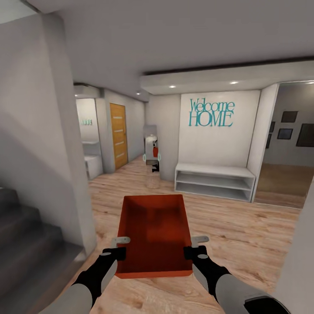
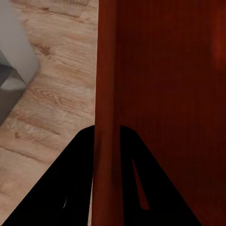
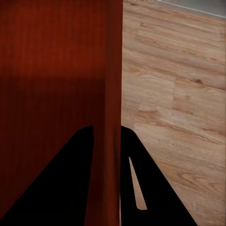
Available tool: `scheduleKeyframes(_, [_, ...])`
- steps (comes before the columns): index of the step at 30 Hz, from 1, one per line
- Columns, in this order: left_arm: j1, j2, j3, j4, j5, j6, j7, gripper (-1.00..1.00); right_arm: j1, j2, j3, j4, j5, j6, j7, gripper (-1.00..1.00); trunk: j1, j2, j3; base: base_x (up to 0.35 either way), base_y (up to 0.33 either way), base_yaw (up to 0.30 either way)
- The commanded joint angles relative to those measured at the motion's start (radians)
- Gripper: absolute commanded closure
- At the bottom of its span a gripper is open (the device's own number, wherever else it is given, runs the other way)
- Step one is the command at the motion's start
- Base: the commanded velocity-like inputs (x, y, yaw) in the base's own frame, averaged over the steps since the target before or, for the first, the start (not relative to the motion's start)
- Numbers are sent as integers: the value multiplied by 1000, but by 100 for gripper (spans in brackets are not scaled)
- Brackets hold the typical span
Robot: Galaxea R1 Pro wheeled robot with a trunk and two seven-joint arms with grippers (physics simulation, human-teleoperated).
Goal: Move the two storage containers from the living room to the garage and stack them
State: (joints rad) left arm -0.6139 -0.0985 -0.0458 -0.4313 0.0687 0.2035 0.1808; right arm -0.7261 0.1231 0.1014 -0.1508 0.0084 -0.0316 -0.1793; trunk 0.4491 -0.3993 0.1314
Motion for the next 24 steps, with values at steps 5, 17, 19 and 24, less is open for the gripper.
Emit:
scheduleKeyframes(5, [0, 11, 34, 0, -3, 8, 25, 100, -1, 0, -26, -3, 13, -13, -8, 100, 1, -1, 0, 324, 0, 0])
scheduleKeyframes(17, [0, 11, 34, 0, -3, 8, 25, 100, -1, 1, -26, -3, 13, -14, -8, 100, 1, -1, 0, 324, 0, 0])
scheduleKeyframes(19, [0, 11, 34, 0, -3, 8, 25, 100, -1, 1, -26, -3, 13, -14, -8, 100, 1, -1, 0, 324, 0, 0])
scheduleKeyframes(24, [0, 11, 34, 0, -3, 8, 25, 100, -1, 0, -26, -3, 13, -14, -8, 100, 1, -1, 0, 324, 0, 0])
